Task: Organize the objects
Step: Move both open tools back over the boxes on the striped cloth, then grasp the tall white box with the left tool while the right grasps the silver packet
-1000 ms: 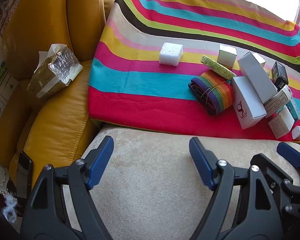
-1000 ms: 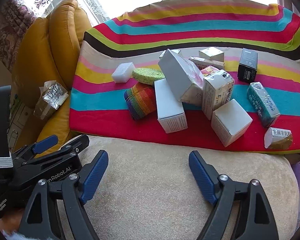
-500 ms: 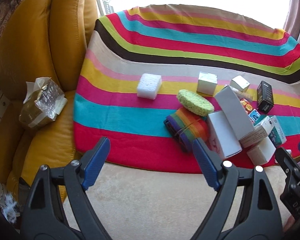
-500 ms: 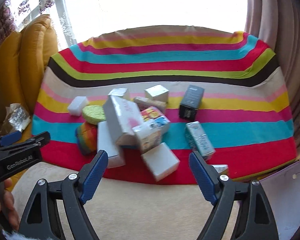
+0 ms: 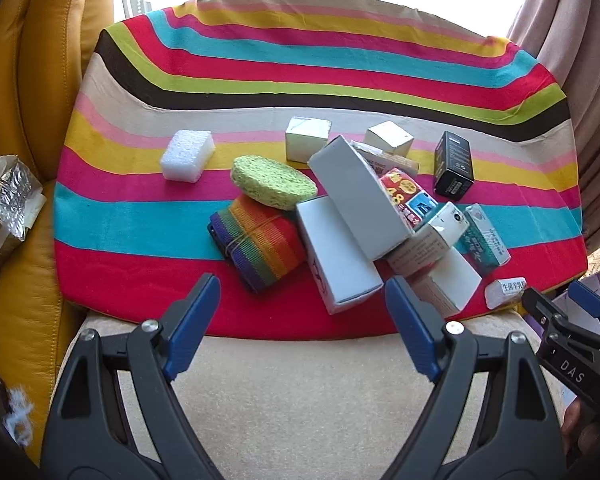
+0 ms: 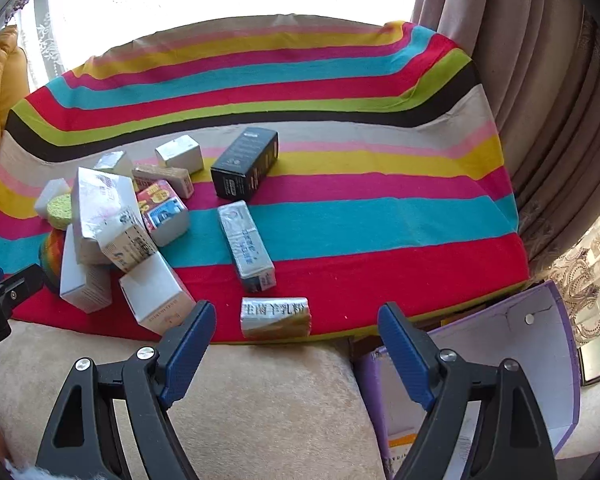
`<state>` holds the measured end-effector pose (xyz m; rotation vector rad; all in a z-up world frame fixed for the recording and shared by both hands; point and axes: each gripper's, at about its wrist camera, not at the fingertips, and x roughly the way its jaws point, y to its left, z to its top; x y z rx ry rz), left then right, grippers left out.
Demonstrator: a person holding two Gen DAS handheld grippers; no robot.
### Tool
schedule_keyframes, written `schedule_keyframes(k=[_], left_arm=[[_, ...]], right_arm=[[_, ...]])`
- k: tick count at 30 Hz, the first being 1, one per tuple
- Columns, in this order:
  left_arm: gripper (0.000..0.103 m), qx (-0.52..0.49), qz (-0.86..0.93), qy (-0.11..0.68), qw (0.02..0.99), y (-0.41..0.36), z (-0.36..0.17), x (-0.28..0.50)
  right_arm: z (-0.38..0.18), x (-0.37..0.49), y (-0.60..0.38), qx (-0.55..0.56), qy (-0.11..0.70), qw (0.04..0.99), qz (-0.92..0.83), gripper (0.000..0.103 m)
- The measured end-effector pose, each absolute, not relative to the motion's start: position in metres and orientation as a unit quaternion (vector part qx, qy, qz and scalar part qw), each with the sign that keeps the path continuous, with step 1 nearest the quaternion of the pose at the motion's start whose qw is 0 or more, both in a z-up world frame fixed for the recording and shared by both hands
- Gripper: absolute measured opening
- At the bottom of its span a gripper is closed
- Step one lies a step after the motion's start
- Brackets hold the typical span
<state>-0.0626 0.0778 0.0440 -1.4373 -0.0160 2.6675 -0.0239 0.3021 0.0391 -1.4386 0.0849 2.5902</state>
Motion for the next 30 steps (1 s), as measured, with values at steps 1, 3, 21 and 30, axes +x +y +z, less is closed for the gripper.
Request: schedule_keyframes(k=[1, 3, 21, 30], left_arm=[[0.087, -0.476, 0.877, -0.005, 0.060, 0.078, 0.043, -0.063], [0.087, -0.483, 0.873, -0.010, 0.064, 0.075, 0.040, -0.064], [0.087, -0.513, 0.845, -0.105, 0.110, 0.077, 0.026, -0.090], [0.087, -0.498, 0.842, -0.172, 0.113, 0.074, 0.028, -0.138]], right_arm=[[0.038, -0.022, 0.305, -0.486, 0.036, 0.086, 0.869, 0.084], [0.037, -0.018, 0.311, -0.486, 0.057, 0.074, 0.869, 0.084], [0.015, -0.043, 0.302, -0.526, 0.035, 0.015, 0.850, 0.084], [-0.002, -0.061, 0.303, -0.541, 0.041, -0.015, 0.840, 0.047]])
